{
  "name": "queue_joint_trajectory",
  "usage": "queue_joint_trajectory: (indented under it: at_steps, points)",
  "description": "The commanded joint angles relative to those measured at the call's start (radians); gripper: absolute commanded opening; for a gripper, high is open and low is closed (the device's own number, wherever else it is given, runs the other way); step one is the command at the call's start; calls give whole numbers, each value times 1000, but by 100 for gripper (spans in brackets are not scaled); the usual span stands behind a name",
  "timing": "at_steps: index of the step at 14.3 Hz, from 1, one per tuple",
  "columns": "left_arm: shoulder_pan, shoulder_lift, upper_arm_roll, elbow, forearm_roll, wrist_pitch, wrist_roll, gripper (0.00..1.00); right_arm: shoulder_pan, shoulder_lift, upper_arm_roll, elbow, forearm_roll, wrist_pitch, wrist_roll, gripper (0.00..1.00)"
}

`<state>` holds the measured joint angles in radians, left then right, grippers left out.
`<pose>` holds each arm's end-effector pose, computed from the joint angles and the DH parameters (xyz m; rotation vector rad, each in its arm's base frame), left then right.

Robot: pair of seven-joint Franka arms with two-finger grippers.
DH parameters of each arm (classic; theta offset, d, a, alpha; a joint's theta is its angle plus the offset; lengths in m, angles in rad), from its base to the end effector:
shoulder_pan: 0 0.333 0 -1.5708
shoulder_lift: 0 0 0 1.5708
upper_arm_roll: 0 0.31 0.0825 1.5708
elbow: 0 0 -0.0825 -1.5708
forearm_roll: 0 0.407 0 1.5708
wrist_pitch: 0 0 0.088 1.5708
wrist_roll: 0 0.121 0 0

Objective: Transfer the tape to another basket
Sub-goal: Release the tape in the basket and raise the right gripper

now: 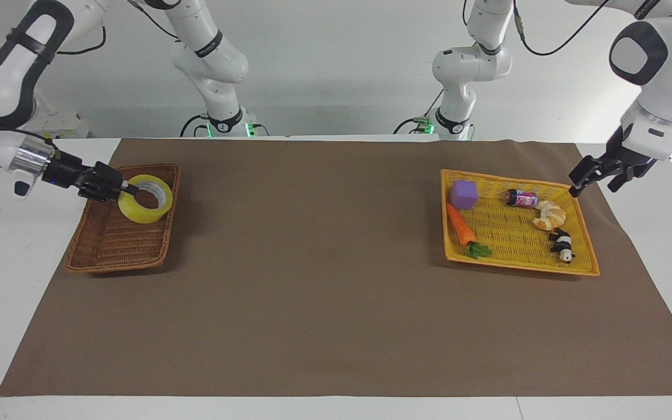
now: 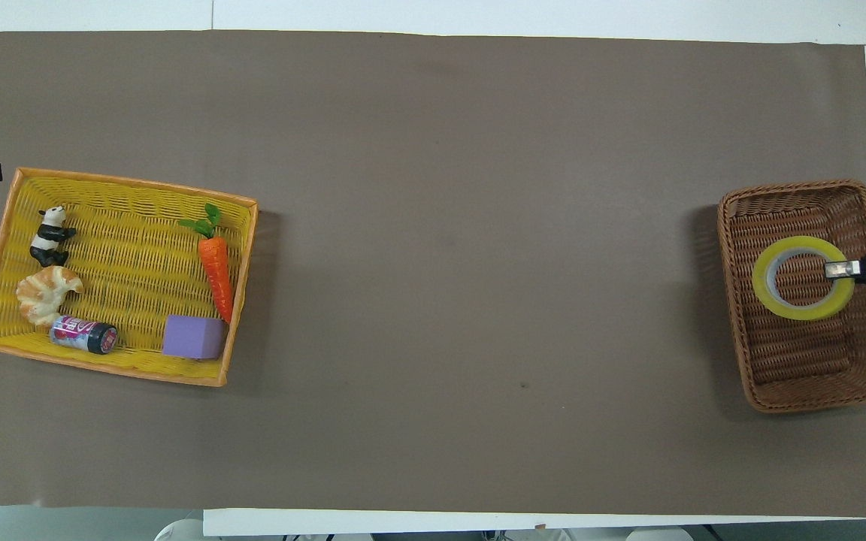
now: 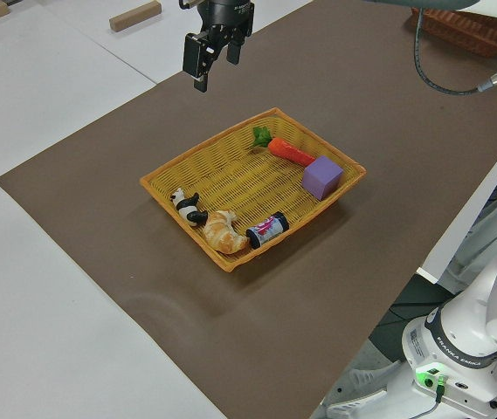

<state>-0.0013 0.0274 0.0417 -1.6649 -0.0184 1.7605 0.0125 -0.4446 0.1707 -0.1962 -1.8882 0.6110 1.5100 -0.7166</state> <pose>0.6006 0.0221 0.5585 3.1242 0.0480 0.1073 0.4895 -0.2710 0.3769 -2.3649 0.0798 0.0632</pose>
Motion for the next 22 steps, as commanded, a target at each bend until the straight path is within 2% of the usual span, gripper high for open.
queue_joint_trajectory:
  at_steps: [1, 3, 7, 8, 9, 10, 11, 14, 18, 20, 22]
  points:
    - [4, -21, -2, -13, 17, -16, 7, 100, -57, 9, 17, -31, -37, 1, -108, 0]
    - [4, -23, -2, -15, 17, -33, 6, 100, -57, 65, 18, -25, -37, 30, -167, 0]
    - [-11, -26, -5, -15, 18, -39, 12, 100, -26, 88, 21, -29, -37, 72, -216, 0]
    - [-12, -26, -11, -10, 18, -52, 12, 100, -28, 99, 21, -29, -39, 81, -218, 2]
    - [-14, -24, -16, -6, 18, -71, 12, 100, -26, 101, 20, -29, -54, 91, -218, 11]
    - [-14, -24, -23, -1, 21, -93, 12, 100, -28, 101, 20, -28, -88, 111, -218, 66]
    - [-6, -26, -31, 17, 24, -125, 15, 100, -31, 102, 20, -23, -97, 124, -215, 99]
    - [-11, -11, -31, 73, 23, -206, 17, 100, 1, 90, 23, 29, -183, 131, -207, 100]
    - [-22, -11, -36, 103, 20, -272, 18, 100, 127, -12, 26, 106, -356, 165, -161, 100]
    - [-29, -12, -39, 105, 17, -302, 18, 100, 213, -48, 26, 145, -405, 161, -33, 100]
    - [-54, -23, -40, 88, 21, -286, 15, 100, 294, -88, 29, 182, -497, 144, 234, 100]
